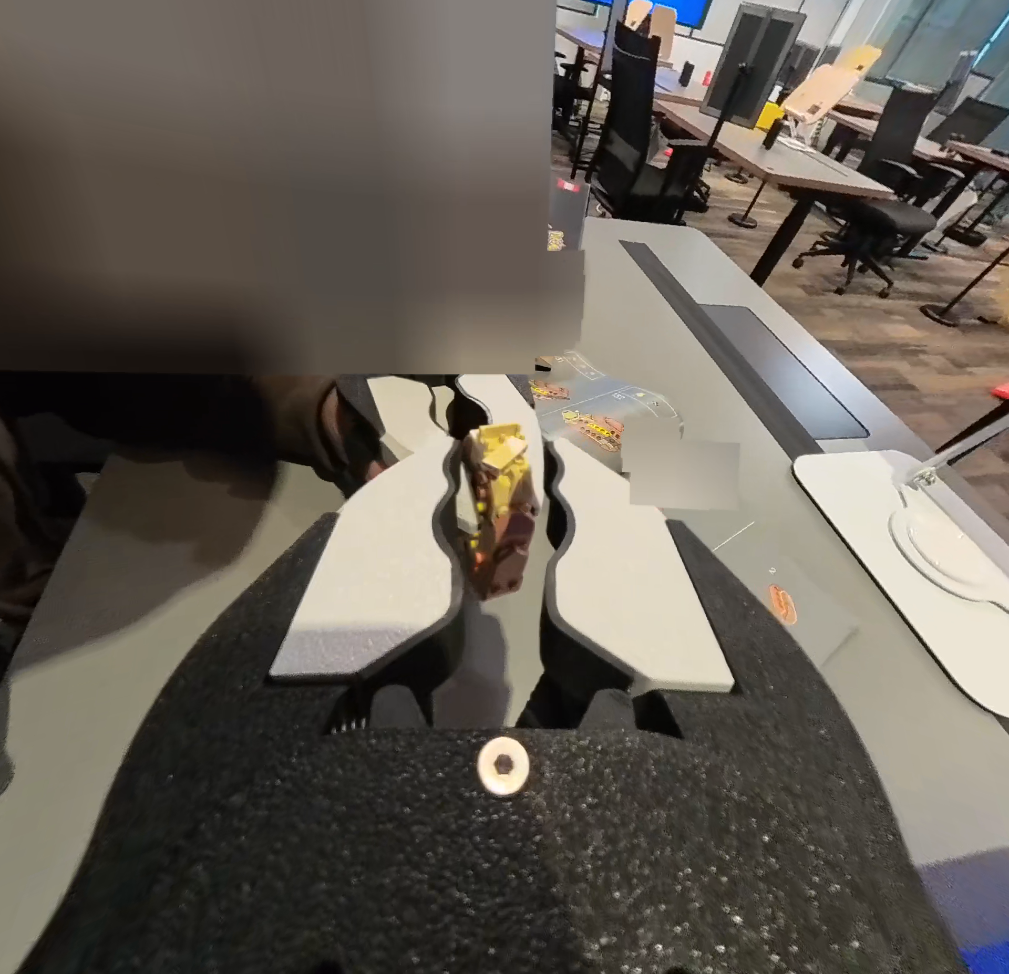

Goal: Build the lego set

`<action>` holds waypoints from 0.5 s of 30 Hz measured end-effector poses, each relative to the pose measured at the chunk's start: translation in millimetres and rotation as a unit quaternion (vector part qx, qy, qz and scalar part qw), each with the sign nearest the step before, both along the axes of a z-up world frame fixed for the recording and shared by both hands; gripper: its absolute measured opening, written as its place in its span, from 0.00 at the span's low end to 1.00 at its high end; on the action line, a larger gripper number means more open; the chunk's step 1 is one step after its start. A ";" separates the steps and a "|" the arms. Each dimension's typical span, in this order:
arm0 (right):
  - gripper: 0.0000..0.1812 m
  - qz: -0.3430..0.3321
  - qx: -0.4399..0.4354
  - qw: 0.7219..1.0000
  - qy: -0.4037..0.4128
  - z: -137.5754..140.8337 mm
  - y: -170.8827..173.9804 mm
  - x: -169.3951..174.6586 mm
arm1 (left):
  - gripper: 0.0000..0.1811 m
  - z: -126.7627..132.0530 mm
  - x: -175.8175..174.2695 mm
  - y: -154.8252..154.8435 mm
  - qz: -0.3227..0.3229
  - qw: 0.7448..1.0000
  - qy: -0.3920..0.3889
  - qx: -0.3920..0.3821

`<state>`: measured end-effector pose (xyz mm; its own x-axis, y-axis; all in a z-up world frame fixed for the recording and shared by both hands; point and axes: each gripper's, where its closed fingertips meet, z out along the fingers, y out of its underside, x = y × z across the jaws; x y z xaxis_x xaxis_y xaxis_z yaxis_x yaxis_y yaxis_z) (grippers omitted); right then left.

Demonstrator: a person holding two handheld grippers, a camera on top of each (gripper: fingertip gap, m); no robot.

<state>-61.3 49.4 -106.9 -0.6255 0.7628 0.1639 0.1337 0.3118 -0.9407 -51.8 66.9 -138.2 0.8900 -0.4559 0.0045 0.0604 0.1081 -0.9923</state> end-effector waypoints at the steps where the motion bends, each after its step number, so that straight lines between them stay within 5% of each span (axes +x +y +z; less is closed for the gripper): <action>1: 0.14 -0.003 0.006 1.000 -0.005 -0.9 -0.3 0.2 | 0.12 -0.5 -0.7 0.4 0.004 1.000 0.004 -0.001; 15: 0.02 0.036 0.061 0.998 -0.005 -5.0 4.3 9.0 | 0.12 -7.1 11.0 -1.6 -0.037 0.999 0.014 -0.018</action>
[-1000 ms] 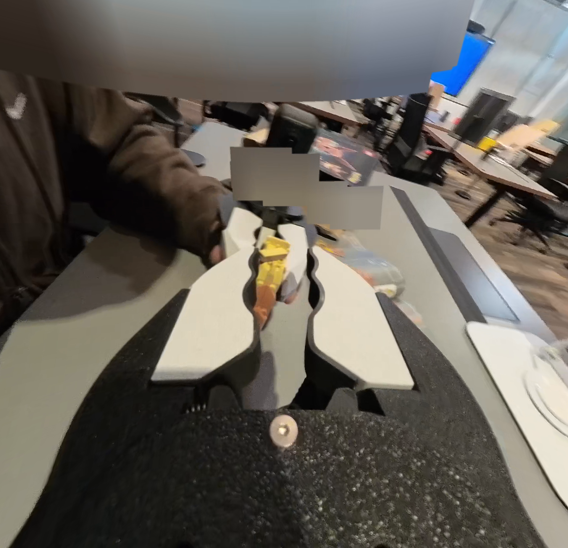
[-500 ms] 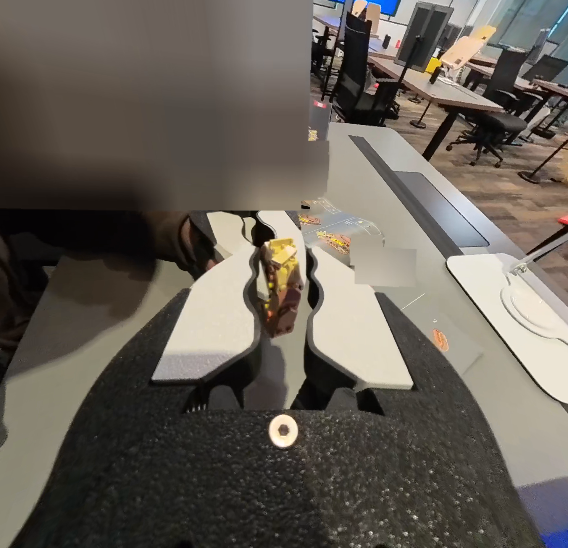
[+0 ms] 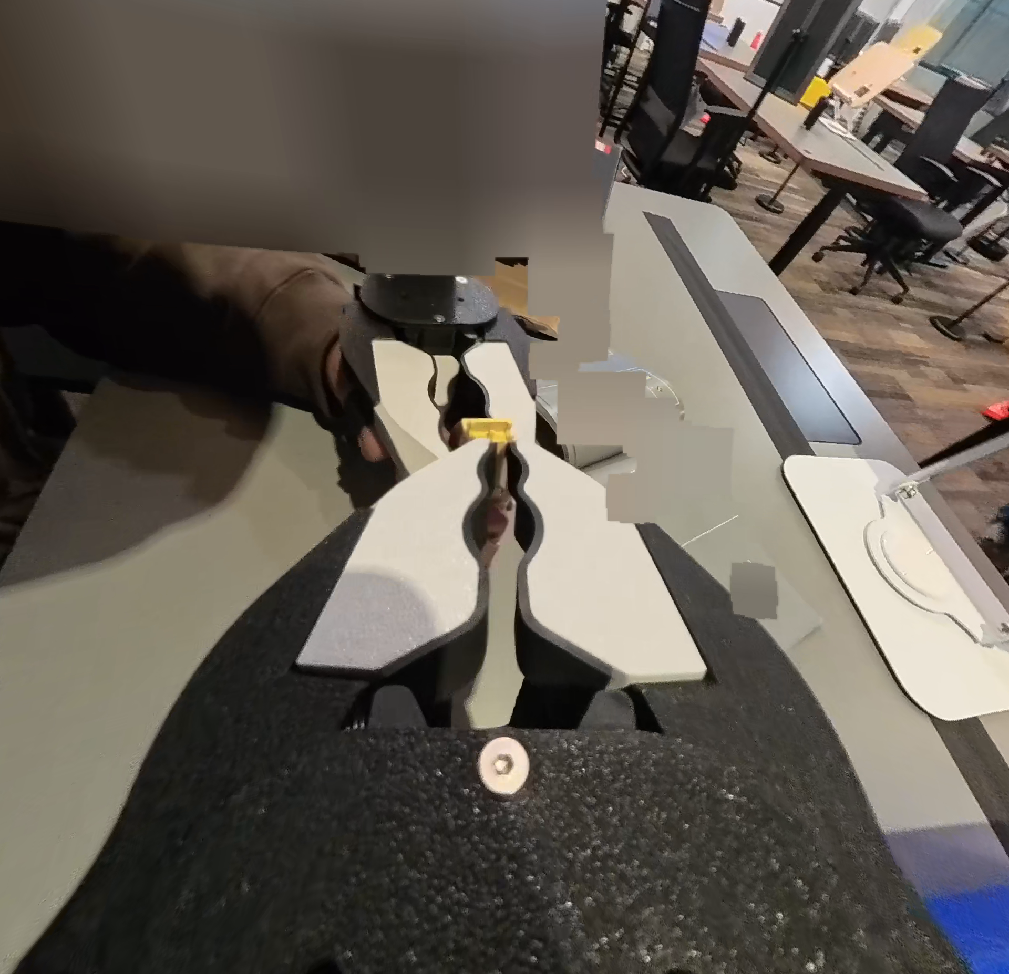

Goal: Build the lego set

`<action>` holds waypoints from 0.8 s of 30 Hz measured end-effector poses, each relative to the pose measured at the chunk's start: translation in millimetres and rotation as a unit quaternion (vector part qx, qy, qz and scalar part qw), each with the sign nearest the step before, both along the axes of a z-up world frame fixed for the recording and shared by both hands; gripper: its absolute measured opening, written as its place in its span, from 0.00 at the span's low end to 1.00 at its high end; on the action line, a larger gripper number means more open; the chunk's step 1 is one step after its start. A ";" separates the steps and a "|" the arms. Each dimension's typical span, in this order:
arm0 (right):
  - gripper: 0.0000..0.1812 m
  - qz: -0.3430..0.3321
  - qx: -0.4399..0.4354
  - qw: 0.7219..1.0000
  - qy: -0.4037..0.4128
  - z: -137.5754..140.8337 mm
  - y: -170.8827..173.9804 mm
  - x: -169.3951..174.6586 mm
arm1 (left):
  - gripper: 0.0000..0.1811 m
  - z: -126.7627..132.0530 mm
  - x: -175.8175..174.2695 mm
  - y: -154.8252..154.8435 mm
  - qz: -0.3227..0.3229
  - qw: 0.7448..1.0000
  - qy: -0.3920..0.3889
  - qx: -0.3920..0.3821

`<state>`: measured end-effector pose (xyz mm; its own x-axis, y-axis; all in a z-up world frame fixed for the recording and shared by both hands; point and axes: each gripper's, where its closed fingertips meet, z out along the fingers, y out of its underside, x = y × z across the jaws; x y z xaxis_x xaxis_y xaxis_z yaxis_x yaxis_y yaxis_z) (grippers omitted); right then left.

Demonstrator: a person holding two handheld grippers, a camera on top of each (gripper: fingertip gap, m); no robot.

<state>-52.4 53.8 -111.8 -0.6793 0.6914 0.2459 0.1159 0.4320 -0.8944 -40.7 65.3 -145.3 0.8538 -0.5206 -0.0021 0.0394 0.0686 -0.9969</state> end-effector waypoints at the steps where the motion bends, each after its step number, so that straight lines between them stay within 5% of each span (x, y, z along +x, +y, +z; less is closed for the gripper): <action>1: 0.01 0.015 -0.003 1.000 -0.001 0.5 -1.5 2.8 | 0.12 -0.2 3.6 -1.2 -0.015 1.000 -0.008 -0.004; 24: 0.02 0.266 -0.067 0.961 -0.012 -1.3 -34.4 50.2 | 0.12 1.2 56.2 -34.7 -0.238 0.969 -0.063 -0.023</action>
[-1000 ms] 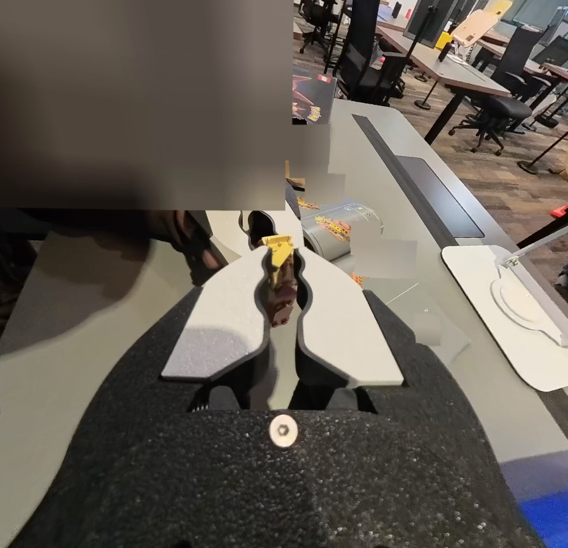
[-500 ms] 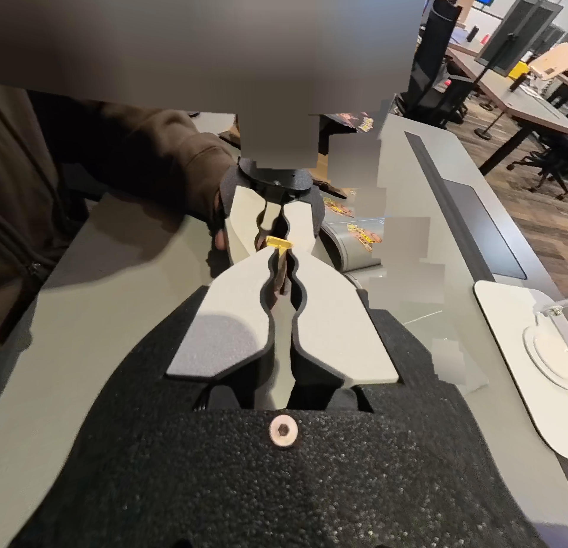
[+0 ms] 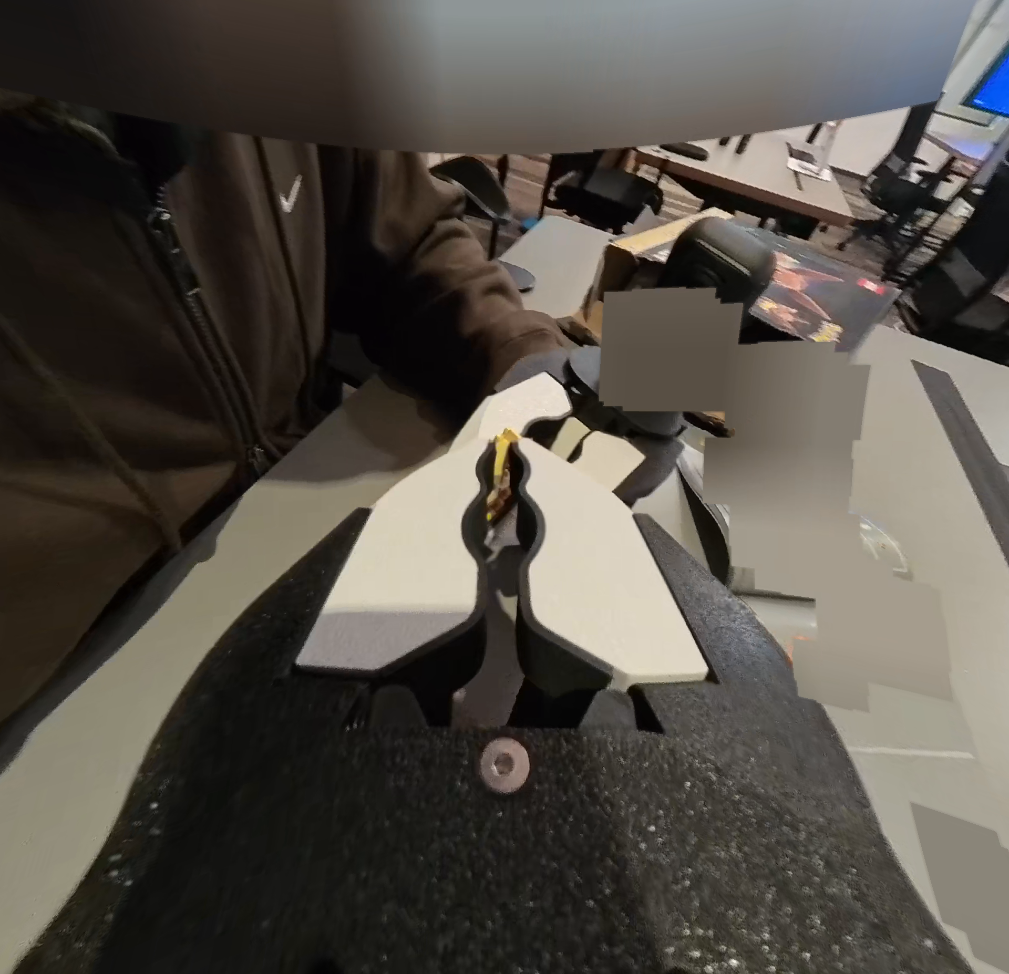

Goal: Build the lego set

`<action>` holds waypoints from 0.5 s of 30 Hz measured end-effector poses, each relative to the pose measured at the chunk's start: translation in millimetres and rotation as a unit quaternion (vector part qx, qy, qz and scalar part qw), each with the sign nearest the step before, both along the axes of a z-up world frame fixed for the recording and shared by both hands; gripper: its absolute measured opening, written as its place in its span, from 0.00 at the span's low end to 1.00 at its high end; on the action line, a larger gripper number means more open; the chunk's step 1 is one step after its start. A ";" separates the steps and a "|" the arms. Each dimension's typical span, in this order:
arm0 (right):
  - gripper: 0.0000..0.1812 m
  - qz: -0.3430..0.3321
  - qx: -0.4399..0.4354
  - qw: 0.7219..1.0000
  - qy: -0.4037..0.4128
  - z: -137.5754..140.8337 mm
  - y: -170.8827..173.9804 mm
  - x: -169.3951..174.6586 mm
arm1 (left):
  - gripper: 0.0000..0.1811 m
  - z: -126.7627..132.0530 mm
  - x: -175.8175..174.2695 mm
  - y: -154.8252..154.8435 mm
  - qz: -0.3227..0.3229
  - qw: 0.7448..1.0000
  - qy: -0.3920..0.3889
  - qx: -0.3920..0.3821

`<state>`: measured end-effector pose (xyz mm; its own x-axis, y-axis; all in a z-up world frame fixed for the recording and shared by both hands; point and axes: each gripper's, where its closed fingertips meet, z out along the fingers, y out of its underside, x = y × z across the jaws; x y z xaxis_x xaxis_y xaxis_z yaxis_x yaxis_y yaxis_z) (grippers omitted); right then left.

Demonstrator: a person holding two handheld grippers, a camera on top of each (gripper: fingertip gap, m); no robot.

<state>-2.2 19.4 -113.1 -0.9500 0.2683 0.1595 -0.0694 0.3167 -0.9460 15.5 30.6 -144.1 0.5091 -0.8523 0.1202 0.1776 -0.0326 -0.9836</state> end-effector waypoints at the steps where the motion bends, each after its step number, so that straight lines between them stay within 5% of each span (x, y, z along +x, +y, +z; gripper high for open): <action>1: 0.02 0.013 -0.006 1.000 -0.004 0.4 -2.2 3.2 | 0.12 0.3 2.0 -1.9 -0.010 1.000 -0.002 -0.001; 15: 0.03 0.083 -0.034 0.996 -0.013 2.2 -15.8 13.9 | 0.12 3.0 13.3 -15.7 -0.075 0.997 -0.019 -0.005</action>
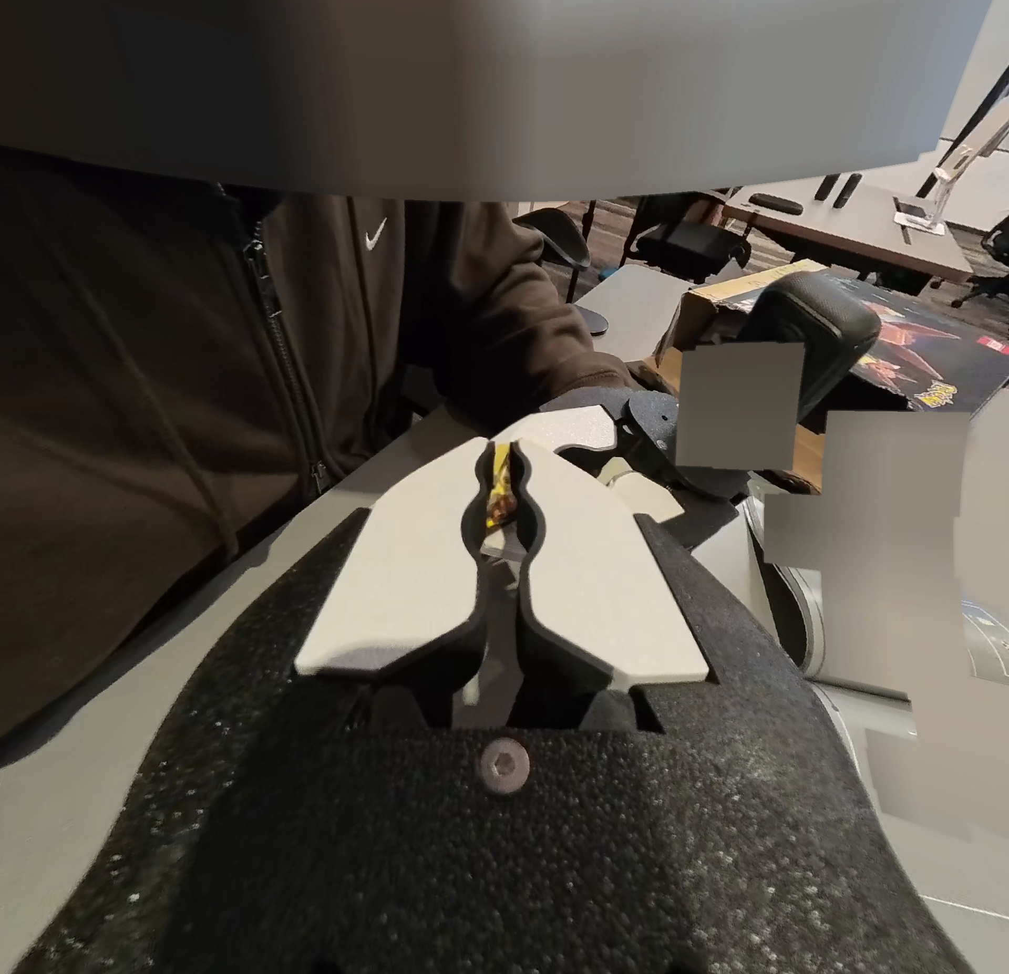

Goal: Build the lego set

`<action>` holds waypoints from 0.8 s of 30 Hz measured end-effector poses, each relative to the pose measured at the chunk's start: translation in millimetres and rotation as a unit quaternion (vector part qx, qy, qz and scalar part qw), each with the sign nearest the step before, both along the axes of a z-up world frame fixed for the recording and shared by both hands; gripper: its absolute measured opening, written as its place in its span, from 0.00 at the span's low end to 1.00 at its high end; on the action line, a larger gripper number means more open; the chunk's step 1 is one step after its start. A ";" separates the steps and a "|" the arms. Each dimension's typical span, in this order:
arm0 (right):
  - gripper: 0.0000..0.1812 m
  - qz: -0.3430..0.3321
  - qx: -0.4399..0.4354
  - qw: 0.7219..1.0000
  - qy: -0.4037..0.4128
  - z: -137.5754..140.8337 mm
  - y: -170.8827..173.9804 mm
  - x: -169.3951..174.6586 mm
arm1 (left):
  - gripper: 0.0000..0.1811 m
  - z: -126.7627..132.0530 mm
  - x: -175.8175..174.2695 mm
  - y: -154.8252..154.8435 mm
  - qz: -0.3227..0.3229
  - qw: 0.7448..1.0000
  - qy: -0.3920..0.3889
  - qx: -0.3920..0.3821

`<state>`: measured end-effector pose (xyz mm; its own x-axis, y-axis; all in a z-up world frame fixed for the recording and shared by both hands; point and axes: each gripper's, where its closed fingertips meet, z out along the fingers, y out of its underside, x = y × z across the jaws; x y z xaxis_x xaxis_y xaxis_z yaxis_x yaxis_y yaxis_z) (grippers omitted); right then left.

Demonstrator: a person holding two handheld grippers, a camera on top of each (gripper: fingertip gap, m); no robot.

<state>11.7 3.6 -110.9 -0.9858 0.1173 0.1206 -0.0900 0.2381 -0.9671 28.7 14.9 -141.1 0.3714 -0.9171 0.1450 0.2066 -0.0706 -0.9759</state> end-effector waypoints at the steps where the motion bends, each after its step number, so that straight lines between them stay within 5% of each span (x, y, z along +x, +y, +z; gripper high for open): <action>1: 0.03 0.001 0.000 1.000 0.000 0.1 0.0 0.3 | 0.12 0.0 0.3 -0.2 -0.001 1.000 0.000 0.000; 24: 0.05 0.010 -0.023 1.000 0.014 5.7 -3.3 1.2 | 0.12 4.6 3.8 -7.1 -0.022 1.000 -0.012 0.010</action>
